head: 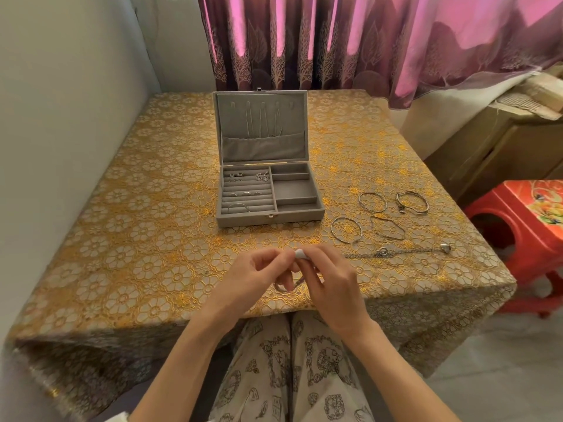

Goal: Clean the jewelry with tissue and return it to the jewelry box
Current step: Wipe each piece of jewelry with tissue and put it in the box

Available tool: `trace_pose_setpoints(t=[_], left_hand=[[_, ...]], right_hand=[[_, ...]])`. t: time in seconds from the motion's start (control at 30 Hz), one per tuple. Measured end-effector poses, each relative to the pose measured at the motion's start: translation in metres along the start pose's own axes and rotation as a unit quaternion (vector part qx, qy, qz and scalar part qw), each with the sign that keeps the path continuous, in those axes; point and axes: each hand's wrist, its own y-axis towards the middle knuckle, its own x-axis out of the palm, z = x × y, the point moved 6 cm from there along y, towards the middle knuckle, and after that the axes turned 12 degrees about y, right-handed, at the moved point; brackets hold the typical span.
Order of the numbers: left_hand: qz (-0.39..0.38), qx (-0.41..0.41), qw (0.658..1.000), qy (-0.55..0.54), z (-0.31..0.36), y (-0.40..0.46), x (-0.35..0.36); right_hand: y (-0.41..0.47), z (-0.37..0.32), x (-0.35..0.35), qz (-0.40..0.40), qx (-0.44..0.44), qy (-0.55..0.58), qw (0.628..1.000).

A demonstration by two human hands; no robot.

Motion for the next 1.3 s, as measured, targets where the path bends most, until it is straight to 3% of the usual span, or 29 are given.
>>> trace_pose_setpoints(t=[0.37,0.5,0.67,0.8,1.1,1.2,1.3], left_hand=[[0.052,0.047,0.989,-0.129,-0.002,-0.01,-0.009],[0.01,0.018,0.995,-0.093,-0.008,-0.008,-0.005],[-0.061,-0.069,0.996,-0.016,-0.017,0.001,0.005],[-0.031,-0.023,0.999,0.015,-0.001,0.004,0.005],[0.039,0.079,0.994,-0.072,0.014,0.009,-0.007],[0.044,0.057,0.991,-0.113,0.006,0.014,-0.012],[0.002,0.003,0.994,-0.105,-0.003,0.021,-0.011]], right_hand=[[-0.015,0.022,0.003,0.012,0.142,0.087,0.986],[-0.012,0.024,-0.001,0.016,0.133,0.067,0.989],[-0.003,0.013,-0.003,-0.015,0.056,0.003,0.998],[0.004,0.008,0.002,-0.031,0.021,-0.008,0.999],[-0.002,0.026,0.006,0.001,0.124,0.071,0.99],[-0.005,0.033,0.006,0.004,0.168,0.097,0.981],[0.002,0.033,0.002,0.009,0.166,0.085,0.982]])
